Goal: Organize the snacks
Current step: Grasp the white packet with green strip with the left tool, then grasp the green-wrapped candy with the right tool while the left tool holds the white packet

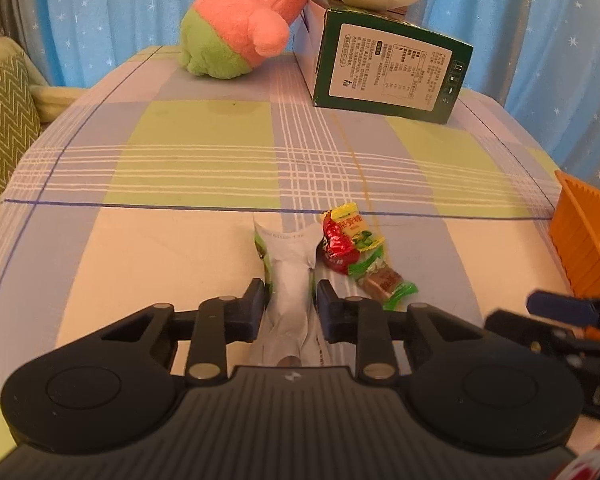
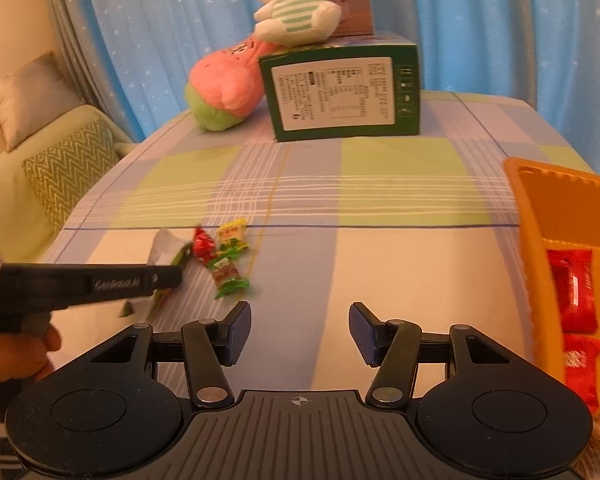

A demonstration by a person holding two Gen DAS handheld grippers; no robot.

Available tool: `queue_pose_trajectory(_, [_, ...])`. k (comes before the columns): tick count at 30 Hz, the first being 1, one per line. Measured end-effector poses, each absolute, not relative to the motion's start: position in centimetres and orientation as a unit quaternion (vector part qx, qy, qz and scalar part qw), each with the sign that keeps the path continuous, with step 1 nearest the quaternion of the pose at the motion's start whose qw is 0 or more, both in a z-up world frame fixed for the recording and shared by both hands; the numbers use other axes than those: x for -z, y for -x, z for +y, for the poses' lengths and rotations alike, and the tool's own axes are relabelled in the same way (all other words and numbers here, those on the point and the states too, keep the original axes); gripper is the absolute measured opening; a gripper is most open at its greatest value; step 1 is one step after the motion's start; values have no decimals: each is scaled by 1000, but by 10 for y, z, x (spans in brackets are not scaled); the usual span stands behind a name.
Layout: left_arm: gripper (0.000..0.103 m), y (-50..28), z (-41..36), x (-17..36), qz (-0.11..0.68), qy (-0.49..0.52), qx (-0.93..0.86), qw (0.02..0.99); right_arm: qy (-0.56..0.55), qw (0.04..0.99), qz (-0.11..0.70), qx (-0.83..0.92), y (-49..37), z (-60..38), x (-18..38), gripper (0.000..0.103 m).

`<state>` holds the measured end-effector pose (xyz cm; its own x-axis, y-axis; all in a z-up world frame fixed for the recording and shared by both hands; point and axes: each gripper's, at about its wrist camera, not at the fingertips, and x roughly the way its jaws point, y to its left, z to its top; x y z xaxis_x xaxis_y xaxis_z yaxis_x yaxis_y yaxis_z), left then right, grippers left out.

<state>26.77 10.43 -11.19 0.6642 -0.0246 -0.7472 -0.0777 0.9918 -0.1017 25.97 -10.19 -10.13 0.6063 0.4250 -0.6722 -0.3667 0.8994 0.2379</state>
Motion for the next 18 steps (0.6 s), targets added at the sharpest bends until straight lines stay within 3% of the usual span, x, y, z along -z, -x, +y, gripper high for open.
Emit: queue_pose_trajectory(18, [23,-232,123,116,372,75,-10,925,70,879,352,-314,-296,-27,136,32])
